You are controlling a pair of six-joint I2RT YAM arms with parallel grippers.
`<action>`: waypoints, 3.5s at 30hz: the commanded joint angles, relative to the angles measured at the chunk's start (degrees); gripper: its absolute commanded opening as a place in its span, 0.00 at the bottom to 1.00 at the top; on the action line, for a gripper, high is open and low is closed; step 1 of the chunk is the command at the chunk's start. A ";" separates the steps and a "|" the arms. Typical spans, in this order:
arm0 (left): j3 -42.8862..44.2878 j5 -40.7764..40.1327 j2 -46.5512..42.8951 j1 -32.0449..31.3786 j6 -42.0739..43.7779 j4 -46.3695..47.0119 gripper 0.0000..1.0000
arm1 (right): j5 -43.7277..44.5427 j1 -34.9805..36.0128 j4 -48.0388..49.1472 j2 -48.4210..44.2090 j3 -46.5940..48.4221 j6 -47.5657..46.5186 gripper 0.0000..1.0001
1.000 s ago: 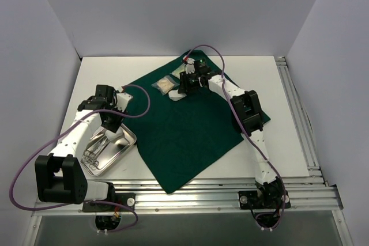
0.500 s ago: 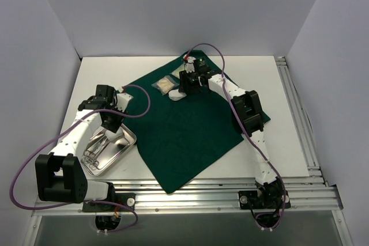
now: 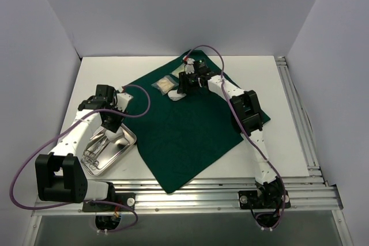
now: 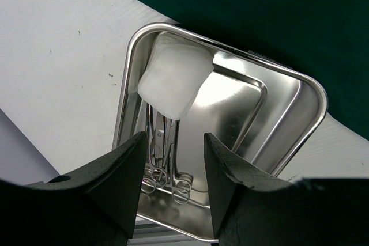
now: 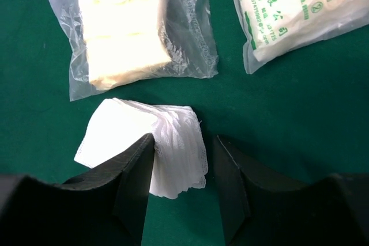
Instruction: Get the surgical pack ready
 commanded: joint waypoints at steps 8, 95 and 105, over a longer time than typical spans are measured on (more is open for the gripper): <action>1.75 -0.27 0.07 0.18 0.69 1.24 0.53 | -5.65 0.65 0.81 1.29 -1.49 1.48 0.31; 0.52 13.43 -10.03 29.18 2.97 -0.52 0.53 | 9.80 36.16 9.25 -2.39 -0.08 7.20 0.09; 1.31 16.16 -10.21 29.09 3.67 -2.37 0.53 | 14.65 36.51 9.16 -6.00 -0.61 5.26 0.32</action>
